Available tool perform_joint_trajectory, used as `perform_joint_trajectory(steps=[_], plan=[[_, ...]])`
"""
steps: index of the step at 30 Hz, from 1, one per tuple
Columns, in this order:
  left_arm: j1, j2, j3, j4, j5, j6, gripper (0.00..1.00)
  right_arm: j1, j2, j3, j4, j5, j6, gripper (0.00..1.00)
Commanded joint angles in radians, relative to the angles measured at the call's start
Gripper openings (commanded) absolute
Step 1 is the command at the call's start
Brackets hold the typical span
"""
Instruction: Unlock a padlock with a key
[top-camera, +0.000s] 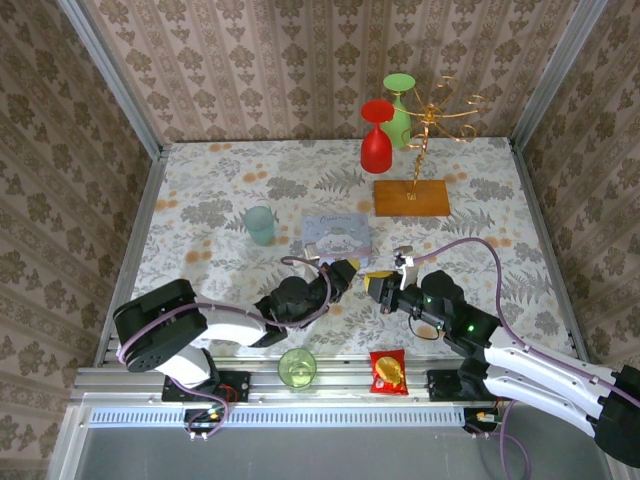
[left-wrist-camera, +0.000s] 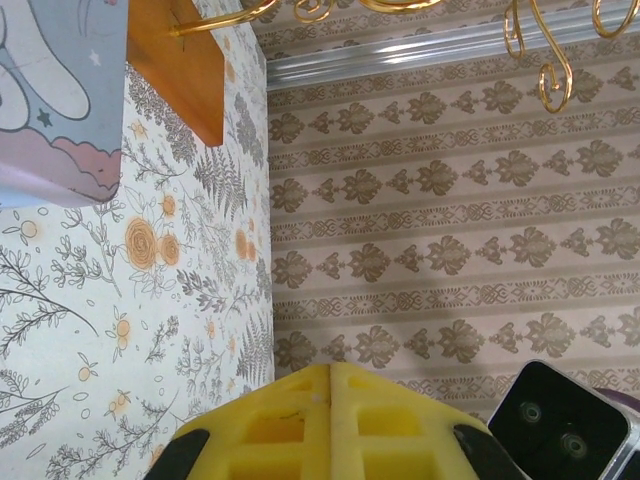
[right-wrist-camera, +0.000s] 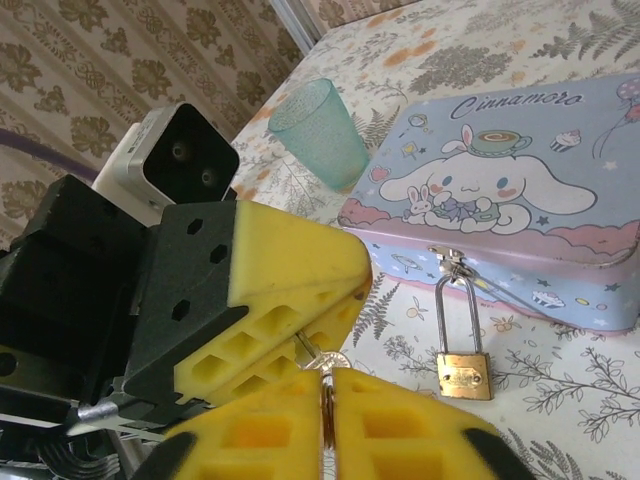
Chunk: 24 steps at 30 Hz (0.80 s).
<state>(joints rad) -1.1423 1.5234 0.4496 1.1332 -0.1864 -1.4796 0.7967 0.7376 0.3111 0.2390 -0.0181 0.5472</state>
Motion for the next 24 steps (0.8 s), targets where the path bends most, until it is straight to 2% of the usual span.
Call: perform_joint_trajectory(steps=[1, 3, 5, 9, 11, 15, 19, 24], plan=[[0.016, -0.021, 0.051, -0.014, 0.055, 0.063, 0.00, 0.005, -0.032, 0.007, -0.046, -0.005, -0.036, 0.71], [0.031, -0.040, 0.062, -0.036, 0.090, 0.116, 0.00, -0.023, -0.073, 0.009, -0.058, -0.055, -0.044, 0.92], [0.060, -0.080, 0.098, -0.120, 0.170, 0.206, 0.00, -0.093, -0.109, -0.005, -0.024, -0.191, -0.025, 1.00], [0.095, -0.197, 0.181, -0.346, 0.309, 0.452, 0.00, -0.326, -0.089, -0.036, 0.212, -0.608, 0.156, 1.00], [0.107, -0.239, 0.185, -0.360, 0.339, 0.509, 0.00, -0.381, -0.042, -0.035, 0.349, -0.728, 0.255, 1.00], [0.132, -0.284, 0.209, -0.348, 0.438, 0.577, 0.00, -0.385, 0.043, -0.015, 0.542, -0.779, 0.360, 1.00], [0.135, -0.304, 0.222, -0.365, 0.464, 0.599, 0.00, -0.378, 0.076, -0.027, 0.755, -0.783, 0.447, 1.00], [0.136, -0.307, 0.221, -0.362, 0.470, 0.601, 0.00, -0.355, 0.086, -0.019, 0.809, -0.779, 0.478, 0.94]])
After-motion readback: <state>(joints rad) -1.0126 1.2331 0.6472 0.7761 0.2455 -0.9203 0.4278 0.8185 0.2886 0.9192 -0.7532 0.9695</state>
